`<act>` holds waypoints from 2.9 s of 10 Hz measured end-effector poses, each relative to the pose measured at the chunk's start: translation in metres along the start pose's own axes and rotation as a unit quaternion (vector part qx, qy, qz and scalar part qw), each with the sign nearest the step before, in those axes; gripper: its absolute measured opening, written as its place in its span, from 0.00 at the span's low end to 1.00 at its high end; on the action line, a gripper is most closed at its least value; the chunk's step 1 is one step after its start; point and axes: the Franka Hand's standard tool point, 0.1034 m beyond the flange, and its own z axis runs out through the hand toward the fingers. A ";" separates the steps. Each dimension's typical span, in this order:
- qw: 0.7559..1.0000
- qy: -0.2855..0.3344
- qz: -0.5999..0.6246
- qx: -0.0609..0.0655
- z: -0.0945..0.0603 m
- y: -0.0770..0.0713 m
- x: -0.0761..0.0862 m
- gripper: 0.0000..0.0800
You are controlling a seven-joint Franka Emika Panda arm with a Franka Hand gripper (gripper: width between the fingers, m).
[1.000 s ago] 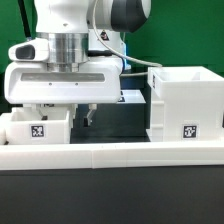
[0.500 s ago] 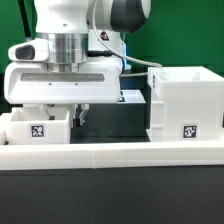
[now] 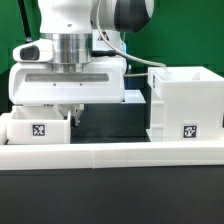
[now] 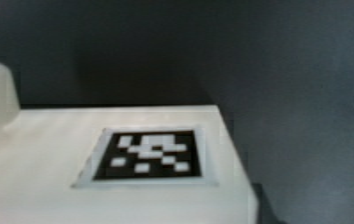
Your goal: Assemble drawer
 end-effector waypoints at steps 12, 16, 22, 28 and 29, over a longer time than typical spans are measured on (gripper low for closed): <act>0.994 0.009 -0.106 0.004 -0.027 -0.012 0.011 0.06; 0.960 0.008 -0.279 -0.007 -0.022 -0.021 0.007 0.06; 0.871 -0.012 -0.491 -0.015 -0.018 -0.035 0.000 0.06; 0.817 -0.033 -0.576 -0.009 -0.016 -0.035 -0.002 0.06; 0.817 -0.027 -0.575 -0.014 -0.016 -0.037 -0.001 0.06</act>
Offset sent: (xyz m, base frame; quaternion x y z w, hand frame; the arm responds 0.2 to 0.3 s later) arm 0.0000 0.0000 0.0000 0.0000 0.0000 0.0000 1.0000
